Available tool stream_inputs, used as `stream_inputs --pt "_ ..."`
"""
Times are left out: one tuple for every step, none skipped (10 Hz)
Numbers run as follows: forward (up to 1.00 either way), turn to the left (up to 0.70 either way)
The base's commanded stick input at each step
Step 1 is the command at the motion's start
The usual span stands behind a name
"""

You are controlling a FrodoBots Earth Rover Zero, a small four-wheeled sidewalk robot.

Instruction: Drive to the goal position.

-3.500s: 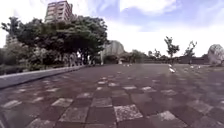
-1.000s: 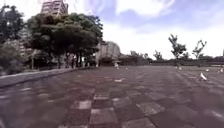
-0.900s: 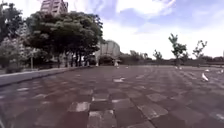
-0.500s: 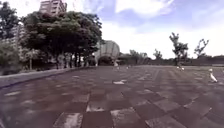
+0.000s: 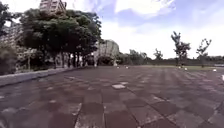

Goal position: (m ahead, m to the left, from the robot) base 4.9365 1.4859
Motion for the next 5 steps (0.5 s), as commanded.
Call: stream_inputs --pt "1.0 0.0" --pt "1.0 0.0" --pt "1.0 0.0" --pt "1.0 0.02" --pt "1.0 0.03"
